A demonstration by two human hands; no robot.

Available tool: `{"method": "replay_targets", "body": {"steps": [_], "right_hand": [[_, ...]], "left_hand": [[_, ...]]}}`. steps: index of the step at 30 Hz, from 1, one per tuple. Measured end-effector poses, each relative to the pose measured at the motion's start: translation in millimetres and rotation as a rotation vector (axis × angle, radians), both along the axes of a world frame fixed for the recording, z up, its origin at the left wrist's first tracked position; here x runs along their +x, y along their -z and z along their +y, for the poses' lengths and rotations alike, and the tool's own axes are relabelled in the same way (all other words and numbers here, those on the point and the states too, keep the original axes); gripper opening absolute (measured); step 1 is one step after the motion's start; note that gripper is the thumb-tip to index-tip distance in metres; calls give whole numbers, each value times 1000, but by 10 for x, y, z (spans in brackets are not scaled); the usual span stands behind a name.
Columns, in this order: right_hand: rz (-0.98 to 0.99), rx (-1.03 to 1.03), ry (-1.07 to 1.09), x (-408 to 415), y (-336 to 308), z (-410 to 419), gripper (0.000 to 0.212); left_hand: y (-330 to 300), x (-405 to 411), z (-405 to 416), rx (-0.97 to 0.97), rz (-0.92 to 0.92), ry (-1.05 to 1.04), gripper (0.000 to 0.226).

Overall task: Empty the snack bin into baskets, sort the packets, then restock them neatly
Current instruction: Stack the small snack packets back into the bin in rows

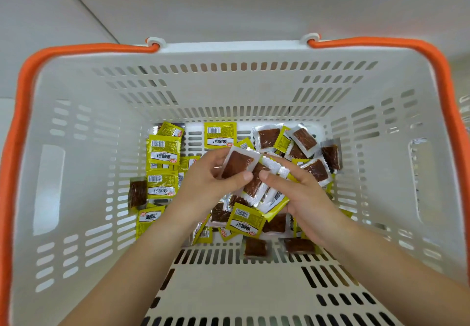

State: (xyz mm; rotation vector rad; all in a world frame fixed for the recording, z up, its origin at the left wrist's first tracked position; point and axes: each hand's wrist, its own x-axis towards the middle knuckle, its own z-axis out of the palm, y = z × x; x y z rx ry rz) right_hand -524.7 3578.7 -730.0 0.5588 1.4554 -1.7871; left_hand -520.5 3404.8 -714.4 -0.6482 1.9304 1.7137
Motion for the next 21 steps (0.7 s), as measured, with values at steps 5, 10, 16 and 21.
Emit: {"method": "replay_targets", "body": {"steps": [5, 10, 16, 21], "right_hand": [[51, 77, 21, 3, -67, -44, 26], [59, 98, -8, -29, -78, -5, 32], [-73, -28, -38, -20, -25, -5, 48], [115, 78, -59, -19, -35, 5, 29]], "left_hand": [[20, -31, -109, 37, -77, -78, 27], [24, -46, -106, 30, -106, -66, 26], [26, -42, -92, 189, -195, 40, 31], [35, -60, -184, 267, -235, 14, 41]]}}
